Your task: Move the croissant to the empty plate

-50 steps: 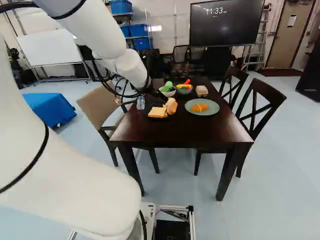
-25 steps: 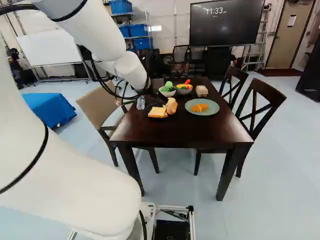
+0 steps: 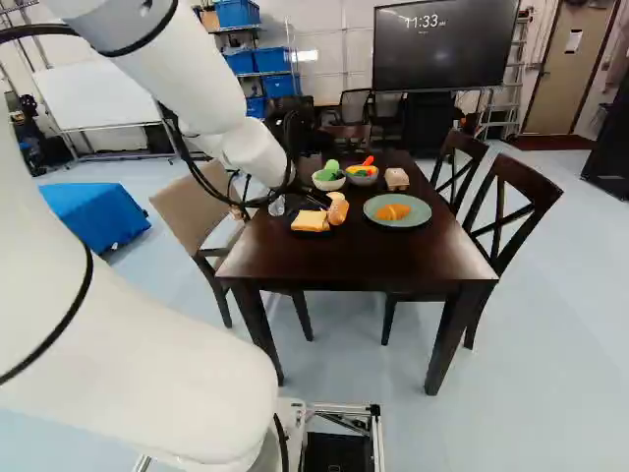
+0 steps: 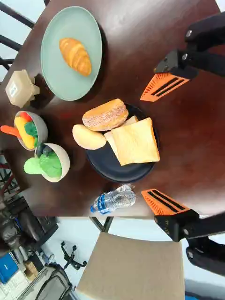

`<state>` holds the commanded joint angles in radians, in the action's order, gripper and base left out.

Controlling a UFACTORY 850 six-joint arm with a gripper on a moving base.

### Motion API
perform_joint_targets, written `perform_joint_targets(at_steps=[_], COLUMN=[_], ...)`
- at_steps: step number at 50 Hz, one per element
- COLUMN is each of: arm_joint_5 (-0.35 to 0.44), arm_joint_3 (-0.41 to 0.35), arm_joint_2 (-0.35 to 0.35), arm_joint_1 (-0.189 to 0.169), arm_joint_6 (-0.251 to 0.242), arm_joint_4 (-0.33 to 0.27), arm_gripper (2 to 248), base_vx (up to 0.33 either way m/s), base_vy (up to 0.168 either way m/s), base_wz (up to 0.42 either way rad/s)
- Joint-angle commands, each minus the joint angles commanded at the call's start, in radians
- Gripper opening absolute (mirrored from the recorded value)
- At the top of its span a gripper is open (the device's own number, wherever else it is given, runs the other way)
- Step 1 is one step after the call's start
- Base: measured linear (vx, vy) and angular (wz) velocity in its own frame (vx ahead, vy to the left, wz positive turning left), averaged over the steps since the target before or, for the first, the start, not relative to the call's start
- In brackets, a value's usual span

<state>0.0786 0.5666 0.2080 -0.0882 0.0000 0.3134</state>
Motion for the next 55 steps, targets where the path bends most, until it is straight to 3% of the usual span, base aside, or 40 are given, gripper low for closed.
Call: perform_joint_targets(at_steps=[23,55], arm_joint_5=[0.168,0.471], arm_joint_3=[-0.101,-0.285], arm_joint_2=[0.015,0.042], arm_joint_1=[0.019,0.052], arm_joint_6=[0.0,0.0], arm_joint_4=[-0.066,-0.186], arm_gripper=[247,247], base_vx=[0.0,0.0], base_vy=[0.0,0.0], base_wz=[0.0,0.0])
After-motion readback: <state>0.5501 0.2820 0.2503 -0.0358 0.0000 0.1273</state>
